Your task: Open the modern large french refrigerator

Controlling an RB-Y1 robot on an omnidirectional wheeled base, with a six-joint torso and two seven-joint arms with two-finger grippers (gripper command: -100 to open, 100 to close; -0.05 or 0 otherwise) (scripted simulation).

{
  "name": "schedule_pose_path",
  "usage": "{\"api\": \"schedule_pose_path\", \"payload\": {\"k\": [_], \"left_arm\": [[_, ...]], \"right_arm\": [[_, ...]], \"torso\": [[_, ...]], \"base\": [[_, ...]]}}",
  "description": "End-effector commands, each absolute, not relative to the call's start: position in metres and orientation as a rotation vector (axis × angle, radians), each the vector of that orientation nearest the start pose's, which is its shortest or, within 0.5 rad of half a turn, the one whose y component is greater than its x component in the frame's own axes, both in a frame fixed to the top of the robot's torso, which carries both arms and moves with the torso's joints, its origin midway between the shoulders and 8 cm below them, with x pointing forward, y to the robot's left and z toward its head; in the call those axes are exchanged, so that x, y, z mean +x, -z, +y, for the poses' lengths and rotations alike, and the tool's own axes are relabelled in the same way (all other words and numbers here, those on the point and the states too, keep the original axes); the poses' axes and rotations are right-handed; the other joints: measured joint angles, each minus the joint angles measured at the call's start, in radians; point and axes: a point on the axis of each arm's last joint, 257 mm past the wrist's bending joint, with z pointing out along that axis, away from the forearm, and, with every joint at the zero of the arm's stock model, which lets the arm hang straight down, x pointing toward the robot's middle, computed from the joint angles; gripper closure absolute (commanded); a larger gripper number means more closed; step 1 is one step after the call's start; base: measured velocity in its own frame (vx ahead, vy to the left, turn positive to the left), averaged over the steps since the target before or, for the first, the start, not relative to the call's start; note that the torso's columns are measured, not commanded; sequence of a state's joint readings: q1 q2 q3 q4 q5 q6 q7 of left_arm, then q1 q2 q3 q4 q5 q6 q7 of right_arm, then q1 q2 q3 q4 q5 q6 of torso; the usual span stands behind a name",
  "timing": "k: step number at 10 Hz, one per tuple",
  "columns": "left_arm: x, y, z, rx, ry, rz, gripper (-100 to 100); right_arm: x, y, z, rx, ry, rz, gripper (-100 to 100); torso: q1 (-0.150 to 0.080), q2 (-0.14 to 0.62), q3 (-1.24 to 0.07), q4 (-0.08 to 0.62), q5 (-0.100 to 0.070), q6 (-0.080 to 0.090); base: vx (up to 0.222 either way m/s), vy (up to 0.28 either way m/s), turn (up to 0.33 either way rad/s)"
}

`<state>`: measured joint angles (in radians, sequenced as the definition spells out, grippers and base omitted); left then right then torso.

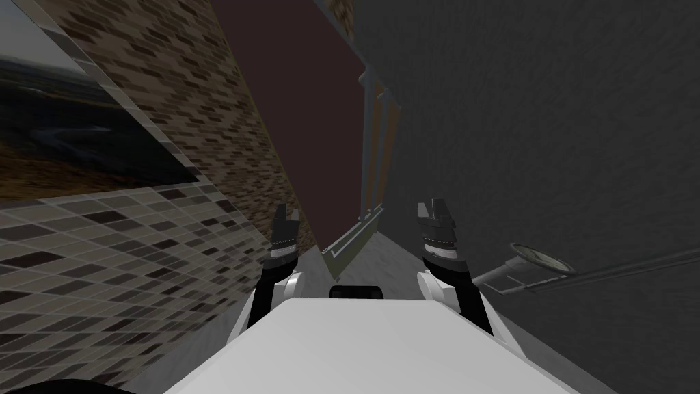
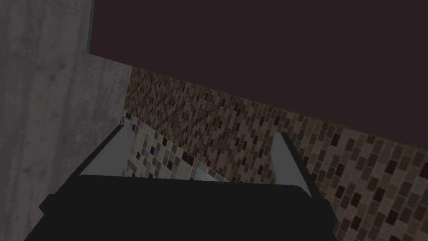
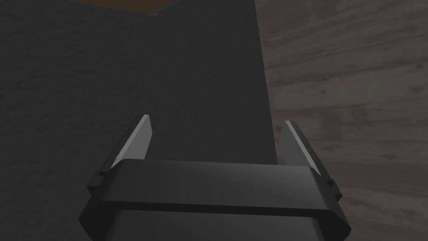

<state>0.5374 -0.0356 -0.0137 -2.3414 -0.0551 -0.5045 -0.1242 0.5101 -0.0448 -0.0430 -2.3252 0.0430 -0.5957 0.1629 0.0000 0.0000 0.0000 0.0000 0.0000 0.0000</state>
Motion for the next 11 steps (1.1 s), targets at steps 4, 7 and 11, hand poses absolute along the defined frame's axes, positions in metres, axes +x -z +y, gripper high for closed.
{"api": "schedule_pose_path", "payload": {"k": [4,7,11], "left_arm": [[0.329,-0.041,0.274,-0.578,1.156,0.621,0],[0.329,-0.041,0.274,-0.578,1.156,0.621,0],[0.336,-0.031,0.266,-0.542,1.159,0.688,-100]], "right_arm": [[0.316,-0.058,-0.275,0.426,-1.108,0.612,0],[0.316,-0.058,-0.275,0.426,-1.108,0.611,0],[0.316,-0.058,-0.275,0.427,-1.108,0.612,0]], "torso": [[0.0,0.248,-0.497,0.249,0.0,0.0],[0.0,0.47,-0.939,0.47,0.0,0.0],[0.0,0.725,-1.451,0.724,0.0,0.0]], "base": [[0.0,0.0,0.0],[0.0,0.0,0.0],[0.0,-0.002,0.0]]}}
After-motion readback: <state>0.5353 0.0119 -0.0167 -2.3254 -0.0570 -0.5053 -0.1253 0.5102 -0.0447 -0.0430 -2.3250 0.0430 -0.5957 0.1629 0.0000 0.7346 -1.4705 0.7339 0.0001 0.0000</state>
